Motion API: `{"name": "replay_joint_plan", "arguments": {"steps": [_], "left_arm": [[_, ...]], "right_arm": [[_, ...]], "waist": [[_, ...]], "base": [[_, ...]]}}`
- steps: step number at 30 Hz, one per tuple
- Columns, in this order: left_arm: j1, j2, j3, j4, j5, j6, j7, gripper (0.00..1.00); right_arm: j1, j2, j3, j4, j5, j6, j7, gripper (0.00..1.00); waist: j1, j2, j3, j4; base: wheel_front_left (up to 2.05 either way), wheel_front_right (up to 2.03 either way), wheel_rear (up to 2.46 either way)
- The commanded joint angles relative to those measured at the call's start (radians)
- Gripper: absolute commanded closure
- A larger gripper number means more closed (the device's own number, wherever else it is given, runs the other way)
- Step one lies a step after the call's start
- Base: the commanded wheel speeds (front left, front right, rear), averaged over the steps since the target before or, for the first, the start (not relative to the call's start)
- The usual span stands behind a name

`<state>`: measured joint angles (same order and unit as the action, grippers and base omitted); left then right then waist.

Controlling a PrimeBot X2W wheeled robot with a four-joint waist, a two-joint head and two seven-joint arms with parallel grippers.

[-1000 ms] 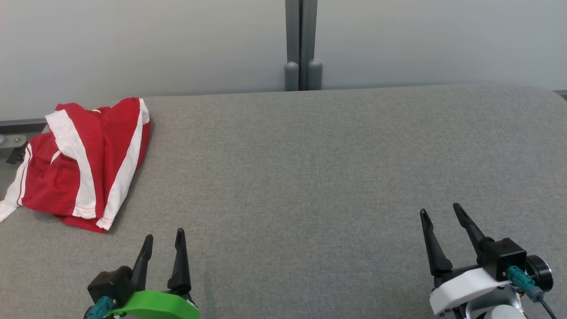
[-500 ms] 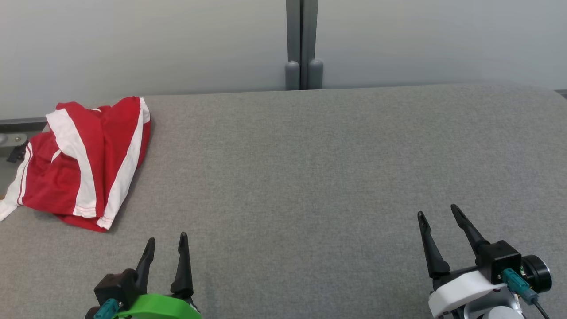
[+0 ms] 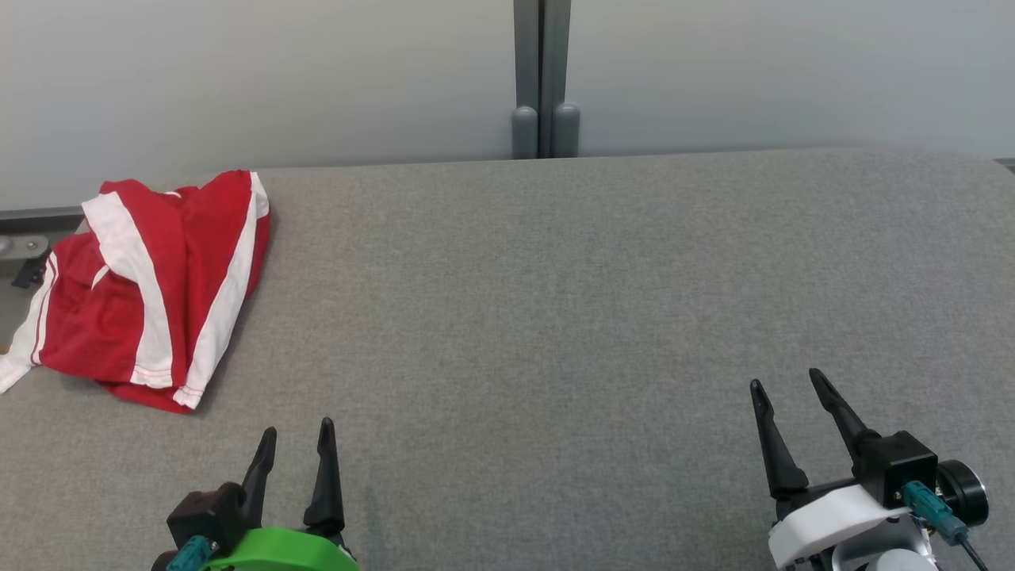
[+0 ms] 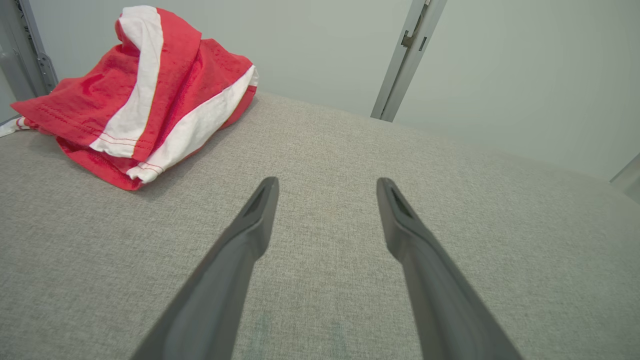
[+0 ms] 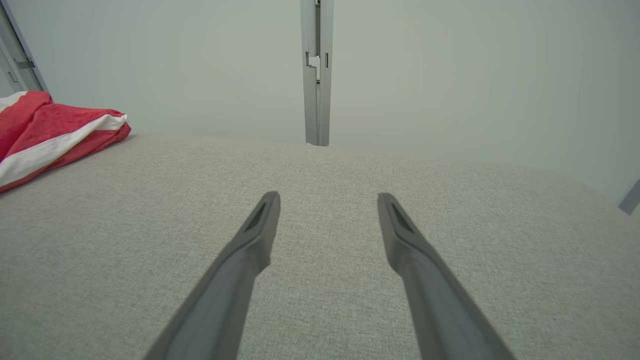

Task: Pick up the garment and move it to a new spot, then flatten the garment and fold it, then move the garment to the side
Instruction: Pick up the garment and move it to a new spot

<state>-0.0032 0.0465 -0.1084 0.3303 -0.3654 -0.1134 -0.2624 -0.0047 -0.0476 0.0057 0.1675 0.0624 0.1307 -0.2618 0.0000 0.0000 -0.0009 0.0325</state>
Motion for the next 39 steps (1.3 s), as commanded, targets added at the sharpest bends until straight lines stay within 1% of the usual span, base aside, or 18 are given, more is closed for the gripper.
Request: {"name": "replay_joint_plan", "arguments": {"steps": [1, 8, 12, 16, 28, 33, 39], "left_arm": [[0.011, 0.007, 0.001, 0.002, 0.004, -0.001, -0.004, 0.00], [0.008, 0.007, -0.003, -0.002, 0.005, -0.002, -0.004, 0.00], [-0.003, 0.007, -0.008, -0.005, 0.002, 0.001, -0.004, 0.00], [-0.012, 0.007, -0.013, -0.015, 0.006, 0.005, -0.003, 0.00], [-0.016, 0.007, -0.003, -0.024, 0.015, 0.005, -0.003, 0.00], [-0.008, 0.006, 0.004, -0.023, 0.019, 0.003, -0.003, 0.00], [-0.003, 0.006, 0.015, -0.027, 0.020, 0.001, -0.003, 0.00]], "right_arm": [[0.005, -0.005, -0.002, 0.003, 0.006, 0.000, -0.005, 0.00], [0.008, -0.005, -0.010, 0.001, 0.012, 0.000, -0.005, 0.00], [0.015, -0.004, -0.021, -0.001, 0.016, 0.000, -0.005, 0.00], [0.013, -0.005, -0.030, -0.004, 0.015, 0.000, -0.005, 0.00], [-0.007, -0.004, -0.016, -0.003, 0.020, 0.000, -0.005, 0.00], [-0.008, -0.005, -0.010, -0.001, 0.025, 0.000, -0.005, 0.00], [-0.014, -0.005, -0.006, 0.005, 0.026, 0.000, -0.005, 0.00]], "waist": [[0.0000, 0.0000, 0.000, 0.000], [0.0000, 0.0000, 0.000, 0.007], [0.0000, 0.0000, 0.002, 0.037], [0.0000, 0.0000, 0.008, 0.093], [0.0000, 0.0000, 0.020, 0.297], [0.0000, 0.0000, 0.019, 0.356], [0.0000, 0.0000, 0.019, 0.392]], "base": [[0.00, 0.00, 0.00], [0.00, 0.00, 0.00], [0.00, 0.00, 0.00], [0.00, 0.00, 0.00], [0.00, 0.00, 0.00], [0.00, 0.00, 0.00], [0.00, 0.00, 0.00]]}}
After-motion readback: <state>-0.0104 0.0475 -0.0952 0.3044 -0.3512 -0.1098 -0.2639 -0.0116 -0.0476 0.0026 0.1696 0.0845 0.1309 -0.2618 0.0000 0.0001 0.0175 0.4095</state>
